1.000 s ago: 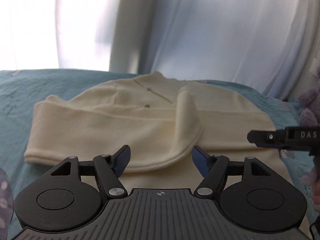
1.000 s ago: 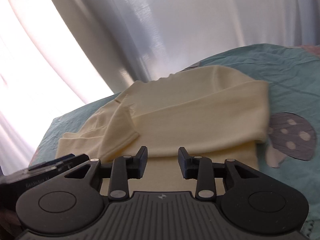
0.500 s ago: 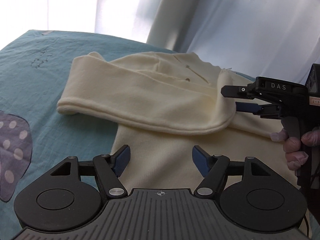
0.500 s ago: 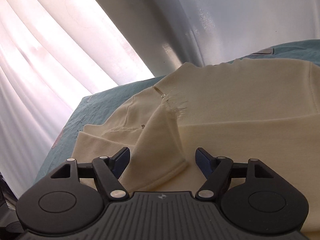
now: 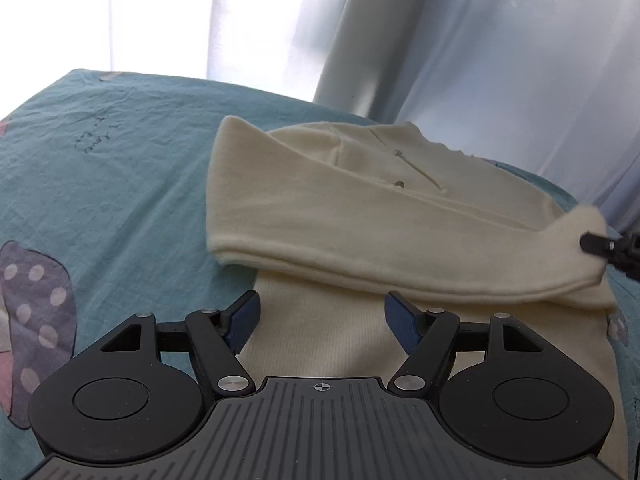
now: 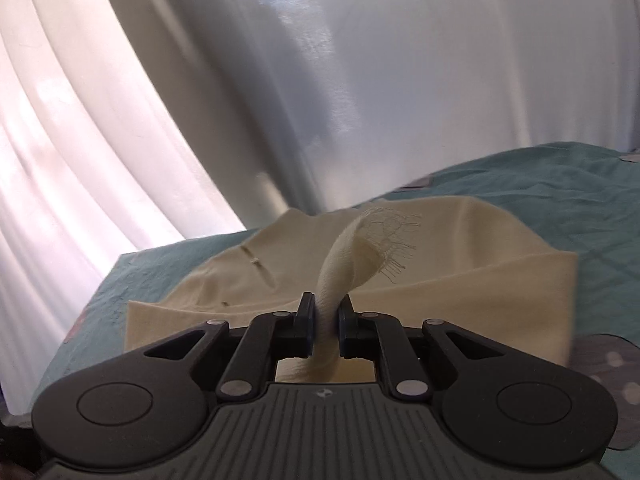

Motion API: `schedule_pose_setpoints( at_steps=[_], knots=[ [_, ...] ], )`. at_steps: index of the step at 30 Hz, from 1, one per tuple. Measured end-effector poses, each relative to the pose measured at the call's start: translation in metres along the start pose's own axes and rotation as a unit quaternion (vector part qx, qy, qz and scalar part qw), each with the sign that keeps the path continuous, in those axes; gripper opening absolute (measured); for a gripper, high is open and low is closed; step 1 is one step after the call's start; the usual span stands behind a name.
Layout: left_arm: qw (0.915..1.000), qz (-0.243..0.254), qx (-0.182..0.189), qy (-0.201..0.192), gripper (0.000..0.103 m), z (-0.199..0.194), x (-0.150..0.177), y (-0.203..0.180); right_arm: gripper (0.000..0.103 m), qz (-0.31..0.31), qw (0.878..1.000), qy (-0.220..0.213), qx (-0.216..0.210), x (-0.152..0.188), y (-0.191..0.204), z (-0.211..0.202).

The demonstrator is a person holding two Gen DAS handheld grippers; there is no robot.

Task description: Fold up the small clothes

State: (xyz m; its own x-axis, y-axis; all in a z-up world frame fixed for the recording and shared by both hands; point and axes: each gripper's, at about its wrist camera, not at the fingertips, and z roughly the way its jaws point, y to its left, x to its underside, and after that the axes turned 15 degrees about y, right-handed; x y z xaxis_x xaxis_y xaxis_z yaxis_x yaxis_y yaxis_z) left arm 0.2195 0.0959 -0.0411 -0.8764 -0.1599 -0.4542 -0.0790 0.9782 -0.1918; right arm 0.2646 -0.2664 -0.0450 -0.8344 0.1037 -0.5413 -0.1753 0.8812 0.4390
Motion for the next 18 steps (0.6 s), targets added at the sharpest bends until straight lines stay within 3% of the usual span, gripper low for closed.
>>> schedule_pose_setpoints(
  at_steps=[4,7,8,10,11,14,18],
  knots=[
    [1.0,-0.004,-0.004,0.005,0.076,0.005,-0.007,-0.002,0.018,0.04,0.997,0.061,0.016,0.01,-0.028,0.016],
    [0.9999,-0.007,-0.002,0.007,0.078,0.008,-0.009,-0.002,0.027,0.059,0.997,0.057,-0.013,0.013,-0.036,0.019],
    [0.9999,-0.007,-0.004,0.007,0.078,0.008,-0.01,-0.003,0.027,0.062,0.996,0.056,-0.02,0.012,-0.036,0.021],
    [0.9999,-0.007,-0.01,0.006,0.078,0.009,-0.011,-0.004,0.016,0.05,0.997,0.059,-0.014,0.011,-0.03,0.025],
    [0.9999,-0.008,-0.012,0.004,0.078,0.009,-0.012,-0.004,0.009,0.035,0.998,0.054,-0.003,0.01,-0.024,0.025],
    [0.9997,-0.011,-0.021,0.002,0.078,0.009,-0.014,-0.002,0.008,-0.022,0.999,-0.006,0.046,0.008,-0.004,0.007],
    [0.9993,-0.028,-0.025,0.005,0.078,0.012,-0.017,0.004,0.007,-0.033,0.991,-0.06,0.111,0.003,-0.006,-0.013]
  ],
)
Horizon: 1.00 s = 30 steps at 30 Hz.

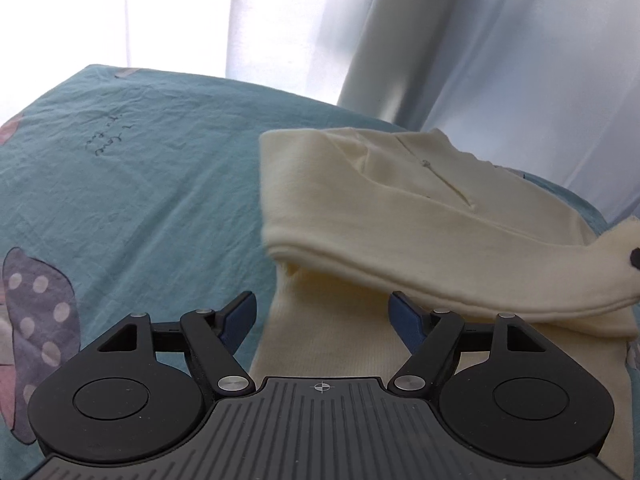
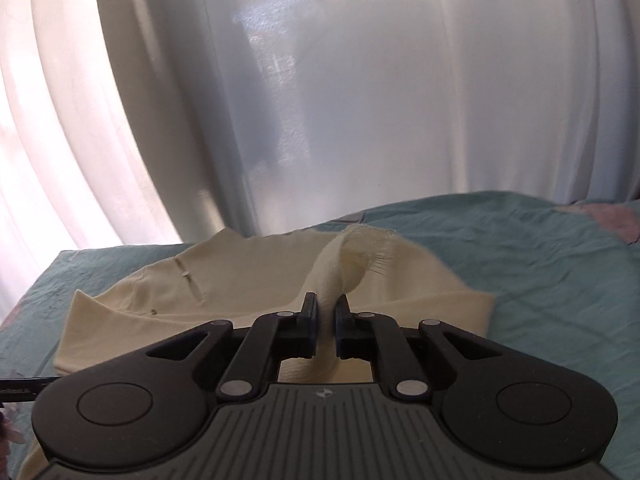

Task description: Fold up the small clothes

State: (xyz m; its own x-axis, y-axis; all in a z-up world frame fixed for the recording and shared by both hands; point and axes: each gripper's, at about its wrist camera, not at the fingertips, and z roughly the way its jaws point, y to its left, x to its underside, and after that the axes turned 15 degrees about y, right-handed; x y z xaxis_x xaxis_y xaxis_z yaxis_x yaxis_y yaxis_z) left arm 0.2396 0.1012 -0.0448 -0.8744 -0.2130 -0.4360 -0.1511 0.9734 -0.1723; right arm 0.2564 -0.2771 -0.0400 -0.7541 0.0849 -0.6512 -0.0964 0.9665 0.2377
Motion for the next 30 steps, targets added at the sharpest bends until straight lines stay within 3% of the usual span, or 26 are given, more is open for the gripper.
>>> schedule_pose_setpoints(
  at_steps=[4,17,19,22,24,30],
  knots=[
    [1.0,-0.005,-0.003,0.003,0.078,0.003,-0.001,0.002,0.007,0.014,0.999,0.022,0.036,0.001,-0.019,0.007],
    [0.9998,-0.008,-0.016,0.01,0.078,0.011,-0.005,0.005,0.008,0.016,0.996,0.067,0.063,0.013,-0.036,0.032],
    [0.9996,-0.018,-0.022,0.007,0.078,0.011,-0.006,0.009,0.011,0.033,0.995,0.077,0.053,0.014,-0.044,0.033],
    [0.9986,-0.036,-0.038,-0.007,0.078,0.007,-0.006,0.015,0.029,0.079,0.993,0.083,-0.002,0.015,-0.057,0.023],
    [0.9984,-0.041,-0.038,-0.012,0.079,0.004,-0.007,0.018,0.031,0.088,0.992,0.085,-0.033,0.018,-0.062,0.019],
    [0.9989,-0.029,-0.03,-0.019,0.081,-0.004,-0.012,0.012,0.029,0.09,0.99,0.092,-0.06,0.023,-0.063,0.015]
  ],
)
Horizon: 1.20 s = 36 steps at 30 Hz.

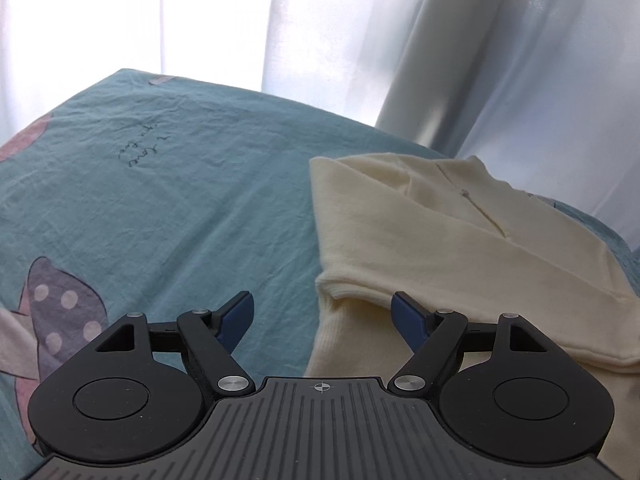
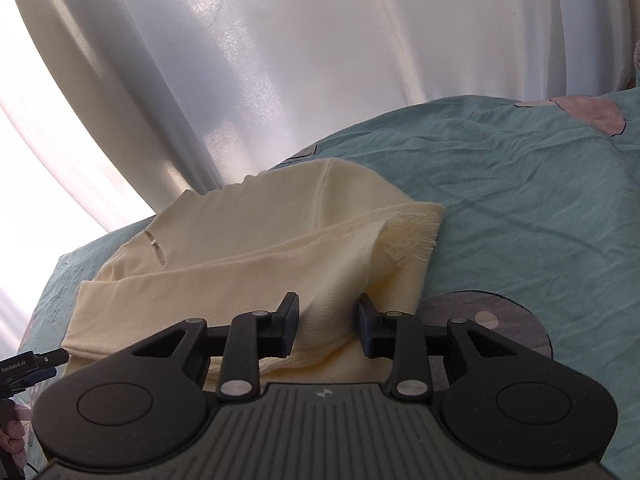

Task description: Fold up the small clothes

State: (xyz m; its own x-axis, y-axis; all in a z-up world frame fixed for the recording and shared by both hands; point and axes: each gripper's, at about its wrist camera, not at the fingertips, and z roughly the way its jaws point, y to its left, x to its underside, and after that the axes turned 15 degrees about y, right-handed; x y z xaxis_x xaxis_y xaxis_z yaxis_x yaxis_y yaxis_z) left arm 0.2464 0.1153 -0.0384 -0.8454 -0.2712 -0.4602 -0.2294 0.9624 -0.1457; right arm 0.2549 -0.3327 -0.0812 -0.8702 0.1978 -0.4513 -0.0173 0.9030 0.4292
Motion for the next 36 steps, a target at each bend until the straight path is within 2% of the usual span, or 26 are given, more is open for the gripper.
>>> schedule_pose_setpoints(
  at_steps=[4,7,11,14,18,19,20,21,23,25,29,36],
  knots=[
    [0.9999,0.009,0.005,-0.011,0.082,-0.008,-0.001,-0.007,0.028,0.039,0.998,-0.036,-0.039,0.002,-0.011,-0.014],
    [0.9997,0.016,0.008,-0.014,0.082,-0.011,-0.002,-0.01,0.029,0.049,0.995,-0.073,0.039,0.005,-0.008,-0.029],
    [0.9996,0.022,0.014,-0.014,0.082,-0.011,-0.004,-0.016,0.029,0.077,0.996,-0.03,-0.018,0.014,-0.009,-0.029],
    [0.9993,0.029,0.022,-0.008,0.082,-0.01,-0.005,-0.021,0.029,0.1,0.993,-0.014,-0.057,0.024,-0.01,-0.023],
    [0.9981,0.05,0.035,0.001,0.083,-0.006,-0.006,-0.032,0.029,0.136,0.988,-0.01,-0.076,0.026,-0.016,-0.013],
    [0.9977,0.057,0.037,0.003,0.084,-0.003,-0.007,-0.035,0.028,0.132,0.988,-0.012,-0.074,0.025,-0.016,-0.011],
    [0.9974,0.062,0.037,0.007,0.084,0.0,-0.008,-0.036,0.02,0.119,0.991,-0.015,-0.059,0.024,-0.013,-0.01],
    [0.9973,0.065,0.03,0.014,0.081,0.005,-0.009,-0.038,0.012,0.106,0.993,-0.018,-0.04,0.024,-0.01,-0.009],
    [0.9971,0.072,0.004,0.025,0.078,0.014,-0.01,-0.04,0.004,0.079,0.997,-0.02,-0.002,0.025,-0.005,-0.007],
    [0.9969,0.072,-0.01,0.032,0.079,0.021,-0.011,-0.037,0.003,0.052,0.998,-0.026,0.025,0.026,0.001,-0.005],
    [0.9981,0.049,0.002,0.038,0.079,0.021,-0.014,-0.023,0.003,0.014,0.997,-0.036,0.071,0.028,0.014,-0.007],
    [0.9988,0.035,-0.01,0.033,0.078,0.026,-0.02,-0.013,0.009,-0.008,0.997,-0.04,0.065,0.029,0.019,-0.009]
  ],
)
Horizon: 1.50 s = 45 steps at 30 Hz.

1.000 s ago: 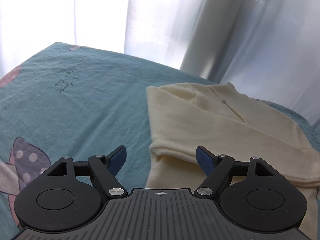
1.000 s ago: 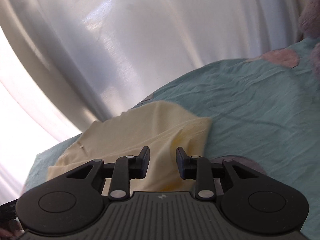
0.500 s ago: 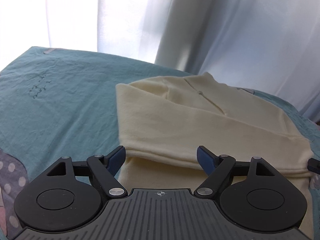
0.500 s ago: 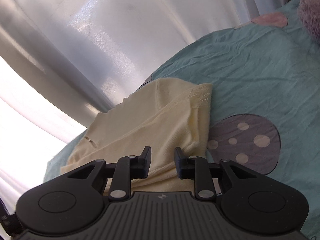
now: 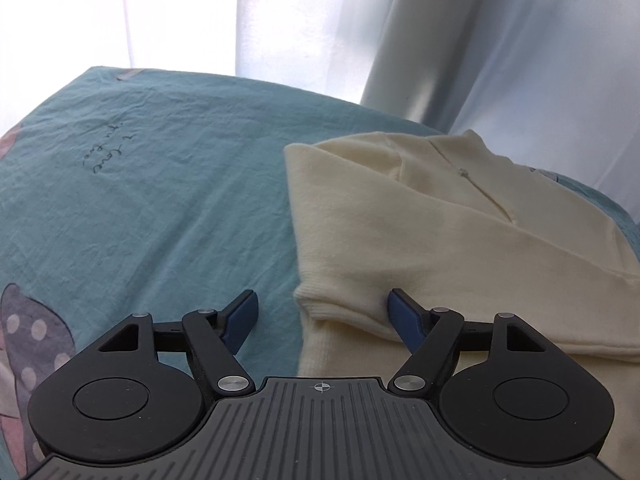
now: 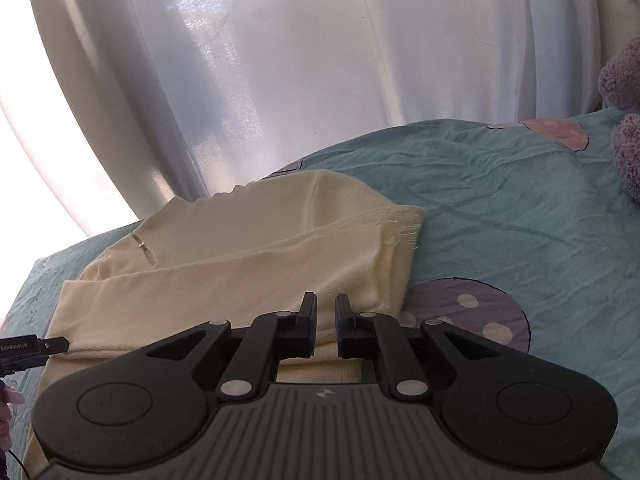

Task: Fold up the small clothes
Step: 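Move both grippers open to the sweater hem, then grasp the sweater hem with both grippers and lift it toward the collar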

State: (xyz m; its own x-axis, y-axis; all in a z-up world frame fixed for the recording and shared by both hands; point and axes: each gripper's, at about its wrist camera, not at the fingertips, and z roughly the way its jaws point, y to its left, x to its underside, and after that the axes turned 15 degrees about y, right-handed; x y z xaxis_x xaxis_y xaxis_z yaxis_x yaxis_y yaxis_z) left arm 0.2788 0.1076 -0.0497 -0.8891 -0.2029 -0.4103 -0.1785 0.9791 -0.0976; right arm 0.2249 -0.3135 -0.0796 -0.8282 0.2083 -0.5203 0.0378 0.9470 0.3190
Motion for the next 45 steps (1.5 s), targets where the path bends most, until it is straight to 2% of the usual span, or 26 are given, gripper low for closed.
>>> schedule_pose_setpoints(
  at_steps=[5,7,9,12,15,17,22,25,26,29,33,40,42,45],
  knots=[
    [0.9998,-0.001,-0.021,-0.005,0.079,0.003,-0.006,-0.004,0.009,-0.037,0.999,-0.002,0.025,0.003,0.008,0.01],
    [0.9995,0.005,-0.03,-0.005,0.082,-0.001,-0.004,-0.005,0.013,-0.044,0.999,-0.006,0.02,0.005,0.012,0.006],
    [0.9991,0.021,-0.035,-0.007,0.082,-0.008,0.003,-0.006,0.027,-0.038,0.999,-0.019,-0.02,0.01,0.012,-0.004],
    [0.9986,0.047,-0.023,0.01,0.083,-0.019,0.02,-0.008,0.041,-0.04,0.994,-0.026,-0.101,0.023,0.015,-0.022],
    [0.9968,0.071,-0.018,0.034,0.084,-0.034,0.049,-0.007,0.048,-0.048,0.982,0.021,-0.181,0.042,0.024,-0.033],
    [0.996,0.076,-0.011,0.047,0.085,-0.047,0.071,-0.002,0.051,-0.055,0.975,0.056,-0.208,0.061,0.031,-0.044],
    [0.9932,0.078,-0.004,0.086,0.086,-0.079,0.123,0.021,0.057,-0.079,0.977,0.112,-0.162,0.117,0.03,-0.082],
    [0.9917,0.064,-0.003,0.111,0.083,-0.09,0.146,0.037,0.058,-0.052,0.98,0.142,-0.126,0.144,0.013,-0.103],
    [0.9904,0.058,0.002,0.125,0.081,-0.092,0.152,0.042,0.058,-0.037,0.98,0.148,-0.125,0.152,0.005,-0.109],
    [0.9888,0.062,0.01,0.136,0.074,-0.1,0.164,0.048,0.058,0.008,0.98,0.16,-0.122,0.168,-0.014,-0.121],
    [0.9852,0.058,0.038,0.157,0.06,-0.108,0.17,0.057,0.056,0.029,0.98,0.158,-0.114,0.177,-0.024,-0.13],
    [0.9731,0.049,0.099,0.202,0.038,-0.114,0.182,0.069,0.049,0.044,0.978,0.169,-0.11,0.191,-0.037,-0.139],
    [0.9678,0.048,0.128,0.211,0.038,-0.113,0.185,0.07,0.047,0.054,0.977,0.174,-0.112,0.192,-0.04,-0.138],
    [0.9647,0.065,0.144,0.21,0.037,-0.111,0.186,0.067,0.041,0.07,0.973,0.183,-0.125,0.195,-0.047,-0.135]
  ],
)
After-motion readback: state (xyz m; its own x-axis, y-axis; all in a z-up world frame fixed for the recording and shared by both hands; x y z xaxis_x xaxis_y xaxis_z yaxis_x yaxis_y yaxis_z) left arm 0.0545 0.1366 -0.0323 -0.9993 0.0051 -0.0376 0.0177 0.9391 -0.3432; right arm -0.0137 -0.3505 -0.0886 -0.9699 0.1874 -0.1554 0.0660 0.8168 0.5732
